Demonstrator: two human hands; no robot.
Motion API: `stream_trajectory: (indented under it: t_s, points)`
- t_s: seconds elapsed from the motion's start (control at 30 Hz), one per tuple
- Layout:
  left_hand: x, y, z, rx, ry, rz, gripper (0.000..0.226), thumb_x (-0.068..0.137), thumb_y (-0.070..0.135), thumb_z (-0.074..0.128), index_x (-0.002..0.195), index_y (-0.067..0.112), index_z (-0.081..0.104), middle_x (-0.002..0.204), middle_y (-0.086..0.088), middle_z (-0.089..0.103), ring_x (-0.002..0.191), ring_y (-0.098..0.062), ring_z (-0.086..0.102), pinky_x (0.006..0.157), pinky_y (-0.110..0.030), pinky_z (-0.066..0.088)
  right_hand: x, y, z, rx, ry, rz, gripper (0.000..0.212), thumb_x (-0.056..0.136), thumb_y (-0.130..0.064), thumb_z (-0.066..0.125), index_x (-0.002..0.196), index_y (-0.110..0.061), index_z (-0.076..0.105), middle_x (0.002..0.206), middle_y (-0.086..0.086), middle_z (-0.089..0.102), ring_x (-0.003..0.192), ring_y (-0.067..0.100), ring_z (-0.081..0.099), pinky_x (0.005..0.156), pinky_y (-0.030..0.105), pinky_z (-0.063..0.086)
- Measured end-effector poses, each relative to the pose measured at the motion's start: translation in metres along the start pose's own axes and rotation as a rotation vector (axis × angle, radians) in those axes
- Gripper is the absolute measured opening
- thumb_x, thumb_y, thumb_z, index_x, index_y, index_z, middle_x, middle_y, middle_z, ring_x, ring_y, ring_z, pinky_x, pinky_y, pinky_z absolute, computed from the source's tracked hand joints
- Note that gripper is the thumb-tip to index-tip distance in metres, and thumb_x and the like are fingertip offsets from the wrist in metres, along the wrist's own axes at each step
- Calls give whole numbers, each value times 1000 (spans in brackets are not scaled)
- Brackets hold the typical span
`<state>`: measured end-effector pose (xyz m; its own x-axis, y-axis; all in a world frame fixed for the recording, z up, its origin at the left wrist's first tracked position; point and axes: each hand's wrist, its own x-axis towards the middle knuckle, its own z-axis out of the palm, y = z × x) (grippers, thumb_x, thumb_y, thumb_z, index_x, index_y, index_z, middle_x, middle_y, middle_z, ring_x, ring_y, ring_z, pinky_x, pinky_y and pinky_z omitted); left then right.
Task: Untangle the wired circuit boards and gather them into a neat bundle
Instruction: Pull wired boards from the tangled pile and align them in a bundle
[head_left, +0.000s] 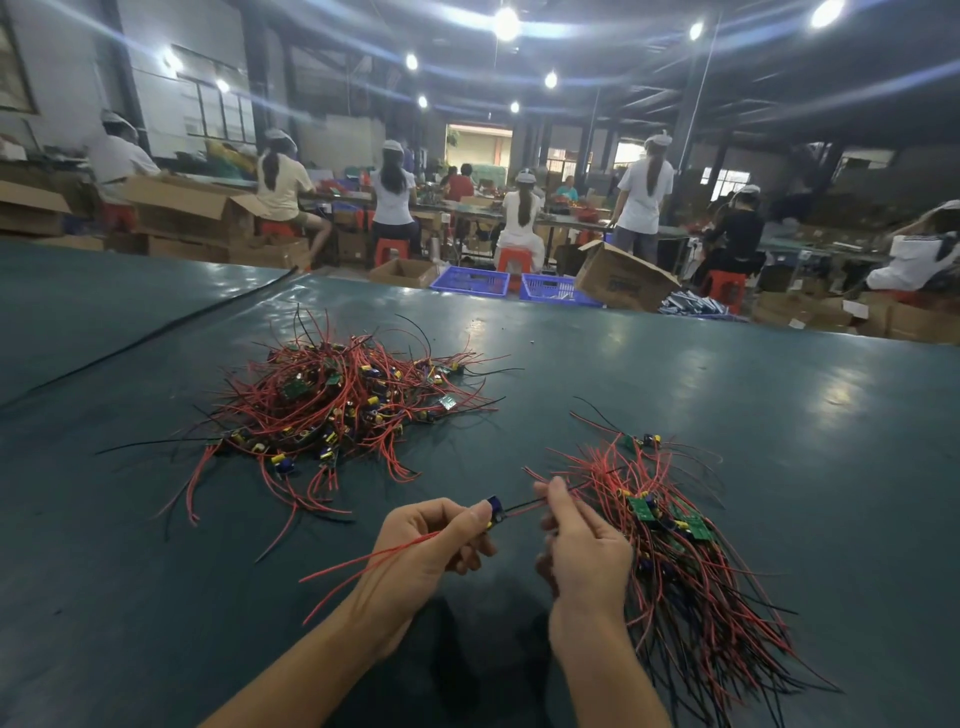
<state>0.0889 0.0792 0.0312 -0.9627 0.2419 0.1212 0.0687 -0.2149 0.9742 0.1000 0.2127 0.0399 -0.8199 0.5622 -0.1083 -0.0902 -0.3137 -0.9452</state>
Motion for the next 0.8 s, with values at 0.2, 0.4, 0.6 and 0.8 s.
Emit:
stream_trajectory:
  t_s: [0.2,0.4,0.6,0.8]
  points:
    - [1,4,-1,-103,51,-41,31,65,44,79,58,16,69,61,-8,64,51,-11,53,50,-18,45,13,-12,-15,257,101,-6,22,90,-20,68,71,-15,75,58,-5,53,36,3,27,33,17,24]
    - [5,7,-6,-356,147,-70,30,62,41,74,68,12,72,69,-12,66,51,-13,55,47,-20,48,5,-13,-12,238,13,-118,28,92,-22,65,67,-22,78,55,-6,59,38,3,32,35,17,26]
    - [8,3,-10,-455,91,-41,11,68,19,73,75,12,78,80,-14,70,56,-11,59,53,-18,51,2,-14,-12,253,31,-151,28,92,-22,64,67,-21,78,62,0,66,38,5,35,35,17,26]
    - [13,9,-11,-490,203,-106,23,75,34,63,72,14,74,72,-5,69,52,-11,58,48,-21,51,-3,-17,-14,332,-82,-144,51,79,-60,55,74,-14,78,61,0,60,40,7,37,37,18,28]
